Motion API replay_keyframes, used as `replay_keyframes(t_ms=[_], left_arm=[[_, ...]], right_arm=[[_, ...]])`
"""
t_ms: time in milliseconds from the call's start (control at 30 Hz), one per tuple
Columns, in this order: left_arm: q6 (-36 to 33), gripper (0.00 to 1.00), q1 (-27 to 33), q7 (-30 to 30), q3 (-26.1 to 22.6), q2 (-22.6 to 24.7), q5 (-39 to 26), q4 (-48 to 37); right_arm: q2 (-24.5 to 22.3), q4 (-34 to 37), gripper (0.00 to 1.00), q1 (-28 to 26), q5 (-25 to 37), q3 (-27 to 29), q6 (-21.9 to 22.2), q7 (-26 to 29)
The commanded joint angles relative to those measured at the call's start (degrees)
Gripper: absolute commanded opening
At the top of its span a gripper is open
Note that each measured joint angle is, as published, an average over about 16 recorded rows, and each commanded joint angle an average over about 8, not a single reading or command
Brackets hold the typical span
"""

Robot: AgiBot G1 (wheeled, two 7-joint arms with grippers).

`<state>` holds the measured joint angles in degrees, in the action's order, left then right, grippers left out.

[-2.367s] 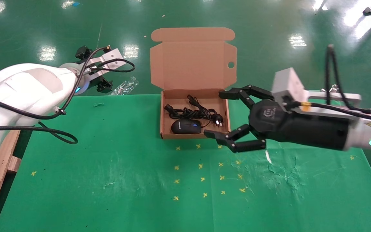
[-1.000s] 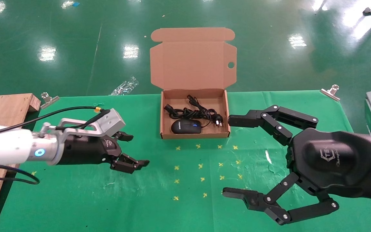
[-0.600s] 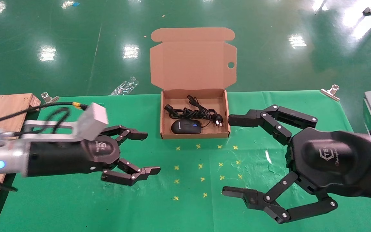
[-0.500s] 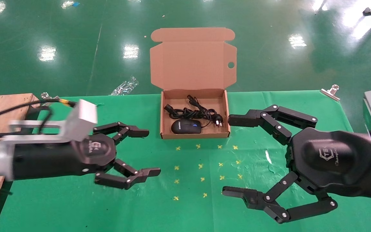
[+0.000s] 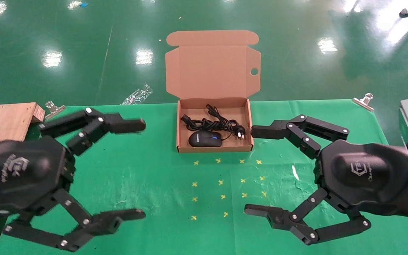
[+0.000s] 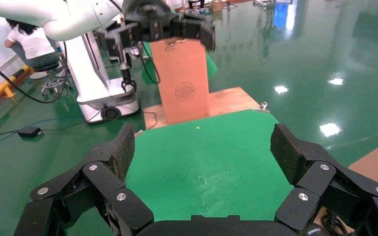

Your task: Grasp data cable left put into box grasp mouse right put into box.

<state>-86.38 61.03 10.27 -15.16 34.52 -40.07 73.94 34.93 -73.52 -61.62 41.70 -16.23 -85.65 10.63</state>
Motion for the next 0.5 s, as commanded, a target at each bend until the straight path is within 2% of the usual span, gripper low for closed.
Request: replay_keyframes(t_ms=[33, 500], left_arm=[[-0.9, 1.00, -0.7, -0.9, 1.1, -0.6, 2.3, 0.5], [0.3, 1.00, 0.2, 0.2, -0.4, 0.2, -0.7, -0.1]], right_arm=[[0.0, 0.0, 1.00, 0.0, 0.0, 0.0, 0.0, 0.0], [0.0, 0.0, 1.00, 0.0, 0.0, 0.0, 0.0, 0.0]])
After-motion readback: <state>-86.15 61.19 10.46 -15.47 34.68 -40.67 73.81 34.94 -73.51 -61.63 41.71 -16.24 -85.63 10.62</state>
